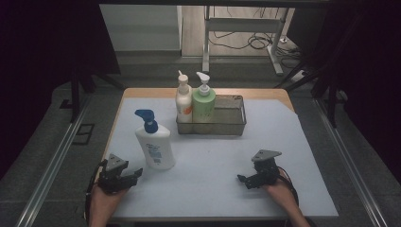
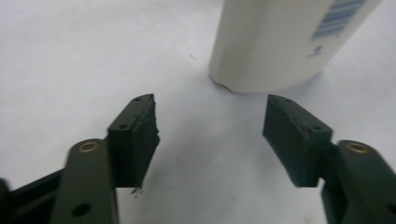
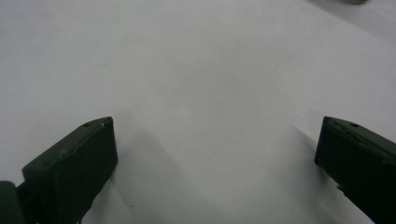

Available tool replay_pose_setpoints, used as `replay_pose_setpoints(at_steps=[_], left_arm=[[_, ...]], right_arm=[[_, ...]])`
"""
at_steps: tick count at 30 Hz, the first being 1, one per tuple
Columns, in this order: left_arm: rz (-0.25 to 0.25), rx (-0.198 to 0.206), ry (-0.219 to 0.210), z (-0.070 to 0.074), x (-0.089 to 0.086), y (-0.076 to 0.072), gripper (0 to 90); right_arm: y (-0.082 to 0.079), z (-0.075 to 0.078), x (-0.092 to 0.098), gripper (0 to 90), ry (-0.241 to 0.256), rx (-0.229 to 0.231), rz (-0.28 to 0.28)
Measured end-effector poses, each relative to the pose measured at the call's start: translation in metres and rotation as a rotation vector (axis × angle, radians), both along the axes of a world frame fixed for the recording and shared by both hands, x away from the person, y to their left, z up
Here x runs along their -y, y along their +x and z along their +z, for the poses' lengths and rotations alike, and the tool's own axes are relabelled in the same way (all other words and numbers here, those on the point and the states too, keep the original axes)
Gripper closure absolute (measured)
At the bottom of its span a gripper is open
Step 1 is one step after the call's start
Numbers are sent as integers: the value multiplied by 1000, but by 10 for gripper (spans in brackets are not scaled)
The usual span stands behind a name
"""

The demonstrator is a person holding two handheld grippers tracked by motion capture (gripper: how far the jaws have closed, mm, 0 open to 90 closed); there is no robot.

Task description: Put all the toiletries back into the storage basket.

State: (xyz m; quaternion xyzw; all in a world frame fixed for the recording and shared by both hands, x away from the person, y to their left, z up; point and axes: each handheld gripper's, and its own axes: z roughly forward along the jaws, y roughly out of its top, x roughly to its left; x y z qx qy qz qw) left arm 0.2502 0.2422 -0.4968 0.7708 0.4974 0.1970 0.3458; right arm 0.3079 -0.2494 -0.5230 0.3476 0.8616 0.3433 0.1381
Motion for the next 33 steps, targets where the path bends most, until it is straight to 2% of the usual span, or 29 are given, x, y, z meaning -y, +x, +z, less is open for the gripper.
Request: replay_pose_setpoints(at_steps=[5,8,10,17,27,29,33], left_arm=[[5,-3,-23,5,-6,14,445],[-4,-10,-28,7,-6,22,556],[-22,-21,-47,8,-6,29,617],[-46,-56,-50,6,-3,50,887],[-91,-64,-47,-1,9,75,893],[-104,-64,-71,-2,11,78,893],[-100,-70,-83,-3,12,79,894]], right_arm=[[0,0,0,0,2,-2,-1],[0,0,0,0,3,-1,-1],[0,0,0,0,3,-1,-2],[0,0,0,0,4,1,-3],[-1,-1,0,0,4,3,-3],[-1,-1,0,0,4,3,-3],[-1,-1,0,0,4,3,-3]])
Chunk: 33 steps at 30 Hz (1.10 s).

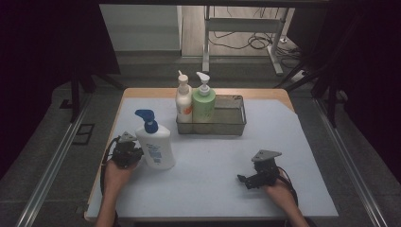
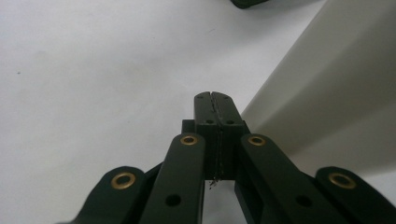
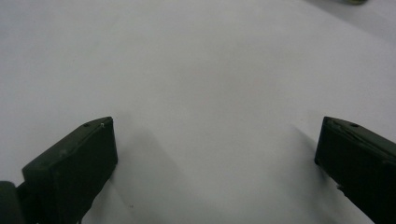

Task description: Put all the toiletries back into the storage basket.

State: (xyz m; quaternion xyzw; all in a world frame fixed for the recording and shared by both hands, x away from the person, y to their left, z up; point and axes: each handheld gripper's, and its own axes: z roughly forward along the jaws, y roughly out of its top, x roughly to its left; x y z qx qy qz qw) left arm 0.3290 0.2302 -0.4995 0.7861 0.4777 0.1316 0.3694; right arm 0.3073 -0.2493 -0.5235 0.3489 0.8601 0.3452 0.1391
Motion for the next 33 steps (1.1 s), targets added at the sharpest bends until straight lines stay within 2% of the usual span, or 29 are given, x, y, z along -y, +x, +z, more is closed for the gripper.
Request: replay_pose_setpoints(at_steps=[6,15,25,33], left_arm=[[-7,-4,-28,-3,0,-3,894],[-32,-21,-36,-6,1,-7,895],[-59,-41,-72,-18,4,-16,894],[-113,-45,-57,-18,13,-19,894]], right_arm=[[0,0,0,0,0,1,0],[0,0,0,0,0,1,0],[0,0,0,0,0,0,0],[0,0,0,0,1,0,0]])
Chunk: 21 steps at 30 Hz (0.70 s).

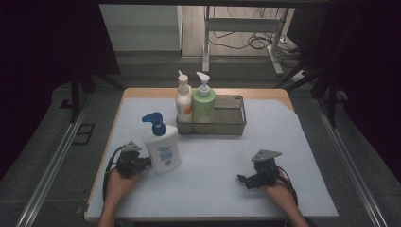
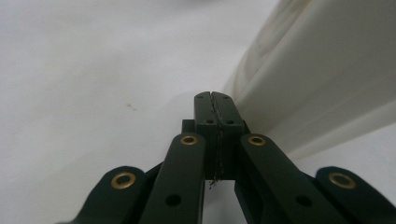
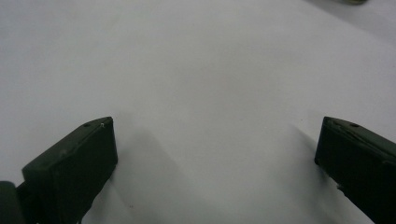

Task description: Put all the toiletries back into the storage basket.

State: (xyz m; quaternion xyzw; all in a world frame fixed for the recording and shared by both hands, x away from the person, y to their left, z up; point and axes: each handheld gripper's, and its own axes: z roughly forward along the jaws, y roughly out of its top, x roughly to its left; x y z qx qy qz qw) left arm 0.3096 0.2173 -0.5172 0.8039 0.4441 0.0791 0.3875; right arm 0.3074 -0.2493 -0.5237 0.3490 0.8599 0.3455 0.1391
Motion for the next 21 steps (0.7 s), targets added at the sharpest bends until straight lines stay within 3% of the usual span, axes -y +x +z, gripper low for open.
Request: replay_pose_setpoints(at_steps=[6,12,16,21], left_arm=[[-62,6,22,0,9,0,893],[-24,25,38,1,15,5,893],[-8,41,22,3,18,11,893],[-36,27,36,4,24,15,894]], right_arm=[[0,0,0,0,0,0,0],[0,0,0,0,-1,1,1],[0,0,0,0,-1,1,1],[0,0,0,0,-1,1,1]])
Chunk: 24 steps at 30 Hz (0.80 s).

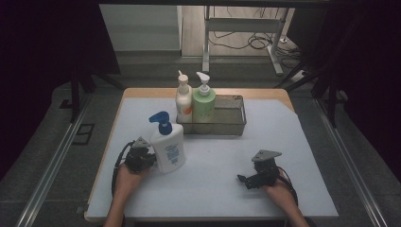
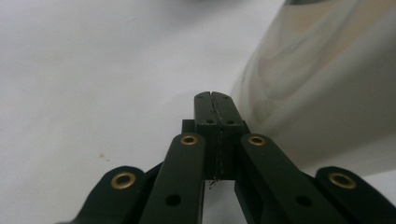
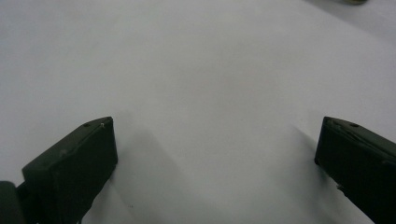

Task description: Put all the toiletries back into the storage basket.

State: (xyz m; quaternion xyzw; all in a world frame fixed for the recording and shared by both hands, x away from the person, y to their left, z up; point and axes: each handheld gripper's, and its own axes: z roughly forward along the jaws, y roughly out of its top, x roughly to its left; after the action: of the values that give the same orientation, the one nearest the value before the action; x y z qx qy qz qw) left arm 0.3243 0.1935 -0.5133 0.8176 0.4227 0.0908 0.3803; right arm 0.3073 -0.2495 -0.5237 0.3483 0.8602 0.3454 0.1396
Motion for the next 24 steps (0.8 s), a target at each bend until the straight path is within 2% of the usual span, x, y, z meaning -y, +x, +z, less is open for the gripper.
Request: replay_pose_setpoints(at_steps=[4,7,16,24], left_arm=[[-25,-5,-2,-1,7,-3,894],[-24,-13,-18,-3,10,-3,894],[-41,-20,-23,-3,15,-8,894],[-32,-27,-6,-5,23,-8,894]], right_arm=[[0,0,0,0,0,0,0],[0,0,0,0,0,0,0],[0,0,0,0,0,0,0],[0,0,0,0,0,0,0]])
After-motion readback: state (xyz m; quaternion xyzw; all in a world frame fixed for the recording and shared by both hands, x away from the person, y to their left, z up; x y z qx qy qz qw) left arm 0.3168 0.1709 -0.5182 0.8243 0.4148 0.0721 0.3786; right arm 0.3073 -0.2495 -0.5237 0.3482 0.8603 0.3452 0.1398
